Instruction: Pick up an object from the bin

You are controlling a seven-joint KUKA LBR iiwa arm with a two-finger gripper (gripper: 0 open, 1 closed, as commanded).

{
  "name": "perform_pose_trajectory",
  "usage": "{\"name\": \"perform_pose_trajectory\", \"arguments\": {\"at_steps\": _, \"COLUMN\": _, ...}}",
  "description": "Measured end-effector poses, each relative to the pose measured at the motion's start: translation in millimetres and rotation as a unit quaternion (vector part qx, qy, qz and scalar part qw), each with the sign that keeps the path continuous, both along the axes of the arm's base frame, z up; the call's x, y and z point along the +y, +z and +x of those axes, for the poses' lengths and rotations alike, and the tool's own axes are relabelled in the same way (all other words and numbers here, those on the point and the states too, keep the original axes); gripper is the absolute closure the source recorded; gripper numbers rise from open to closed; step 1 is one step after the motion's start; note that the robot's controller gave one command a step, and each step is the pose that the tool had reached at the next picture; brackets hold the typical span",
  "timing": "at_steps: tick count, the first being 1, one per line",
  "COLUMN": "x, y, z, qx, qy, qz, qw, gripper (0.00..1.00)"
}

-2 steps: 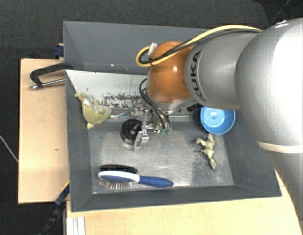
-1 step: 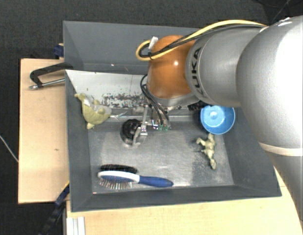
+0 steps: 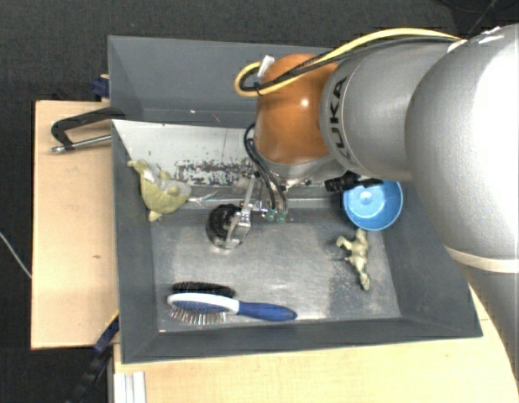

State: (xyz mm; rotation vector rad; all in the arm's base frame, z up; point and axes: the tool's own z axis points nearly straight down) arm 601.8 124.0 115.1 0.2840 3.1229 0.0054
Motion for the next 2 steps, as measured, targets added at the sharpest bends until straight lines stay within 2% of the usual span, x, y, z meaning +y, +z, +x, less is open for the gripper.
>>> {"name": "perform_pose_trajectory", "arguments": {"at_steps": 1, "x": -4.4, "y": -40.8, "z": 0.6, "qx": 0.0023, "qy": -0.04, "qz": 0.001, "qw": 0.9992, "gripper": 0.0}}
{"name": "perform_pose_trajectory", "arguments": {"at_steps": 2, "x": -1.5, "y": -40.3, "z": -0.1, "qx": -0.0001, "qy": -0.029, "qz": -0.001, "qw": 0.9996, "gripper": 0.0}}
